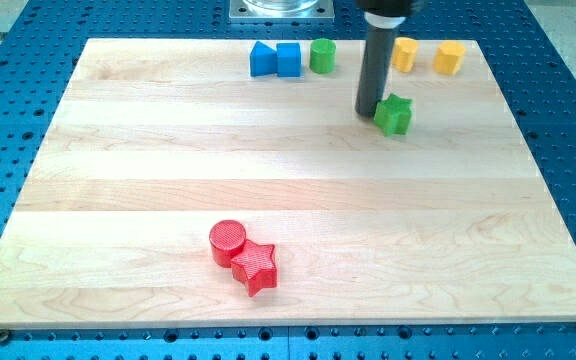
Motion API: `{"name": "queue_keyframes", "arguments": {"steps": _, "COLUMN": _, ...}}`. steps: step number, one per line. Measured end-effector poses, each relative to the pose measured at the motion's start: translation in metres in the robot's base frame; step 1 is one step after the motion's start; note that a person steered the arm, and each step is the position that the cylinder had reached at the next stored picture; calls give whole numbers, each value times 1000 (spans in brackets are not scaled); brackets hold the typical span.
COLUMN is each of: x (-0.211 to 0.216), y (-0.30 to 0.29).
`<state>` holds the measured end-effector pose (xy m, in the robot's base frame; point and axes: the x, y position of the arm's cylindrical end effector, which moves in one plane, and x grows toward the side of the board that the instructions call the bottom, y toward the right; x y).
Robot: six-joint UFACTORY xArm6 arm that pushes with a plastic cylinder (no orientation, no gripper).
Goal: Move the green star into the red blocks
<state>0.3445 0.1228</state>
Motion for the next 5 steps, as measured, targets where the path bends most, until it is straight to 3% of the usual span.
{"name": "queue_keyframes", "arguments": {"steps": 1, "x": 38, "y": 11}}
{"name": "queue_keyframes", "arguments": {"steps": 2, "x": -6, "y": 43}}
{"name": "queue_keyframes", "arguments": {"steps": 3, "x": 41, "y": 95}}
{"name": "queue_keyframes", "arguments": {"steps": 4, "x": 72, "y": 2}}
{"name": "queue_keyframes", "arguments": {"steps": 5, "x": 58, "y": -30}}
